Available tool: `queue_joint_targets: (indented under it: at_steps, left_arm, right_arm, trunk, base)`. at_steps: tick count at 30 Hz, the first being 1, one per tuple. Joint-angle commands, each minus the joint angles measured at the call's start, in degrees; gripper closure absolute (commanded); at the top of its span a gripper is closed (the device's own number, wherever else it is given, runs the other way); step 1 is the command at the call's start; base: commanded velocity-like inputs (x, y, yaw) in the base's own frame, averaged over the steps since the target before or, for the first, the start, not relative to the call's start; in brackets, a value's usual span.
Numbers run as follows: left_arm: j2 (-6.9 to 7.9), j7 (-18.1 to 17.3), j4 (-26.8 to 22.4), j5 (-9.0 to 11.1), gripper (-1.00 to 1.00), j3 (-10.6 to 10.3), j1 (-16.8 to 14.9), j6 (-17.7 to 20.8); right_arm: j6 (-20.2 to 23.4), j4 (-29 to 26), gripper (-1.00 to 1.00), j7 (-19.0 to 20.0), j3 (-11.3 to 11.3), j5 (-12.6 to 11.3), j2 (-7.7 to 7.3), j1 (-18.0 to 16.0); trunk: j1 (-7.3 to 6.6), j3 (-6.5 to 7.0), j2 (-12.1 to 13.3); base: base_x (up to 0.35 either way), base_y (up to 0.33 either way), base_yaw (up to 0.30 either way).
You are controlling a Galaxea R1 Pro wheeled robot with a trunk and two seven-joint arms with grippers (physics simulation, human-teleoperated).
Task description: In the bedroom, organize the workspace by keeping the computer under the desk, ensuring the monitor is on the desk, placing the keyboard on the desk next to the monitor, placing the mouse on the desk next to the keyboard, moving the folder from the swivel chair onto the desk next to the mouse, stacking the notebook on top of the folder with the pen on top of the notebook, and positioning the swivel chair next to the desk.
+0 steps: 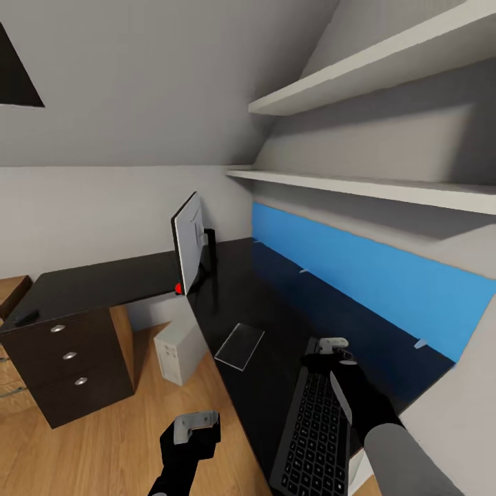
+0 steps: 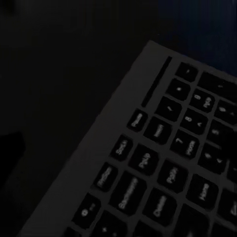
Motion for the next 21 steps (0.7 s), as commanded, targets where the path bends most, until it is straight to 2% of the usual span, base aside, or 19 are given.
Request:
queue_joint_targets:
  at_steps: [1,6,12,19,21]
  left_arm:
    - [0.0,0.32,-0.1,0.36,-1.0,-0.05,-0.02,0.19]
    - [0.02,0.3,-0.09,0.51,-1.0,0.16,-0.01,0.25]
    - [0.2,0.3,-0.1,0.53,-1.0,0.28,-0.02,0.21]
    - [0.25,0.3,-0.05,0.53,-1.0,0.34,-0.02,0.21]
    - [0.27,0.31,0.04,0.57,-1.0,0.4,-0.02,0.2]
  right_arm:
    - [0.33,-1.57,-1.0,0.48,-0.37,0.59,0.26,0.86]
    - [0.61,-11.29,-1.0,0.54,-0.27,0.58,1.4,6.5]
    - [1.61,-15.89,-1.0,0.57,0.18,0.58,2.76,9.71]
    - [1.78,-16.95,-1.0,0.57,0.23,0.65,3.05,10.15]
    - [2.55,-19.37,-1.0,0.58,0.14,0.51,3.05,10.24]
  trunk:
    - [-0.22,0.13,0.38]
    - [-0.88,0.67,1.59]
    - [-0.88,0.67,1.59]
    - [-0.88,0.67,1.59]
    - [-0.88,0.67,1.59]
  base:
    - [0.0,0.0,0.0]
    - [0.0,0.0,0.0]
    - [0.0,0.0,0.0]
    - [0.0,0.0,0.0]
    - [0.0,0.0,0.0]
